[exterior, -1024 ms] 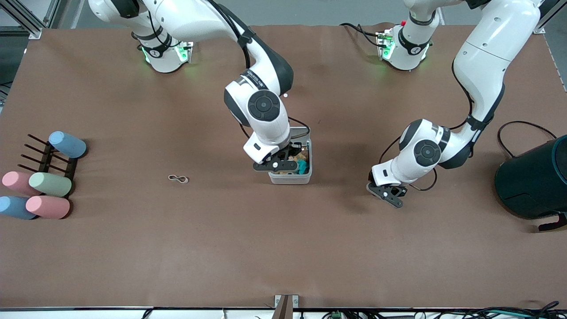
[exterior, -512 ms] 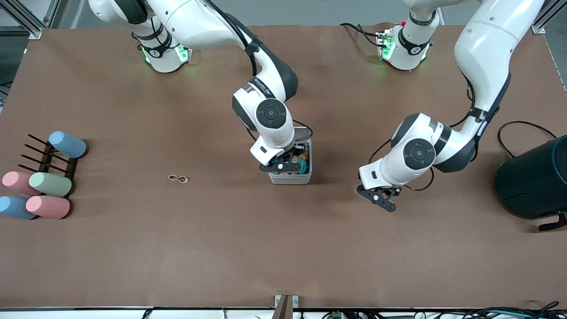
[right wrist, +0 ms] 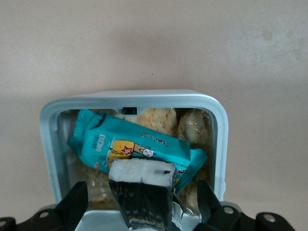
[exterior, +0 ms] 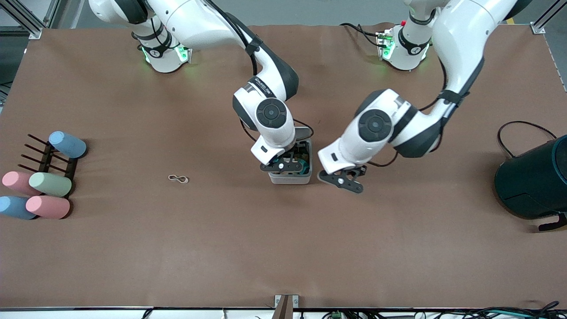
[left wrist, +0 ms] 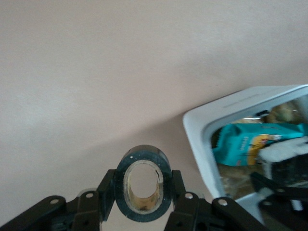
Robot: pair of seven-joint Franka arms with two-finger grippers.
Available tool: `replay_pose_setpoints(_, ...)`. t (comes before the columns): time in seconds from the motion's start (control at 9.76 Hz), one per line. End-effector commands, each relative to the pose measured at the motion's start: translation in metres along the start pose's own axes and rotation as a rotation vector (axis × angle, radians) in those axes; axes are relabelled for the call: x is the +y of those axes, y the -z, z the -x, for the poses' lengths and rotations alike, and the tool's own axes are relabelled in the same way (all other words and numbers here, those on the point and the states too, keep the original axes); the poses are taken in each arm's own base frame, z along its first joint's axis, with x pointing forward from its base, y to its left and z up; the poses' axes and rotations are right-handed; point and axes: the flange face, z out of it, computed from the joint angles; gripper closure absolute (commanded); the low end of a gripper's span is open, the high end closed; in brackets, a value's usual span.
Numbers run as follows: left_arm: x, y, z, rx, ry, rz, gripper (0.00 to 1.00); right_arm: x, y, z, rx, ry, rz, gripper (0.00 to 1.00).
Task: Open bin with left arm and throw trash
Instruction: 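Carry the tape roll over the bin and release it with the left gripper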
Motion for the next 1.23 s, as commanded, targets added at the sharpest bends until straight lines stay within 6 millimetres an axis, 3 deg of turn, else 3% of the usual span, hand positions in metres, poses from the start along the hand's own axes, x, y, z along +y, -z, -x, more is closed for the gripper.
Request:
replay_pose_setpoints(0.0,0.006,0.002,-0.002,-0.007,0.013,0.009,0.99,0.01,0.022,0.001,-0.047,-0.011,0.022,0.0)
replay_pose_setpoints(0.1,0.006,0.002,-0.002,-0.007,0.013,0.009,0.99,0.02,0.03,-0.006,-0.059,-0.01,0.025,0.0)
replay_pose_setpoints(0.2,0.006,0.002,-0.002,-0.007,0.015,0.009,0.99,0.036,0.061,-0.02,-0.038,-0.001,-0.015,0.0)
replay_pose_setpoints(0.41,0.017,0.001,0.0,-0.008,0.012,0.013,0.99,0.067,0.077,-0.046,-0.057,0.03,-0.086,0.0)
replay_pose_setpoints(0.61,0.058,-0.013,0.01,-0.021,0.043,0.013,0.99,0.108,0.093,-0.067,-0.069,0.041,-0.075,0.0)
replay_pose_setpoints(0.72,0.074,-0.019,0.013,-0.017,0.046,0.02,0.99,0.138,0.093,-0.079,-0.101,0.048,-0.046,0.0)
replay_pose_setpoints(0.82,0.083,-0.024,0.014,-0.003,0.056,0.018,0.98,0.191,0.097,-0.098,-0.102,0.056,-0.013,0.0)
replay_pose_setpoints(0.92,0.09,-0.032,0.015,0.006,0.066,-0.007,0.96,0.234,0.097,-0.104,-0.089,0.155,0.035,0.0)
replay_pose_setpoints(1.02,0.087,-0.039,0.014,0.012,0.076,-0.03,0.94,0.271,0.098,-0.092,-0.013,0.243,0.111,0.0)
replay_pose_setpoints(1.13,0.084,-0.041,0.014,0.014,0.076,-0.037,0.92,0.311,0.086,-0.074,0.066,0.26,0.116,0.0)
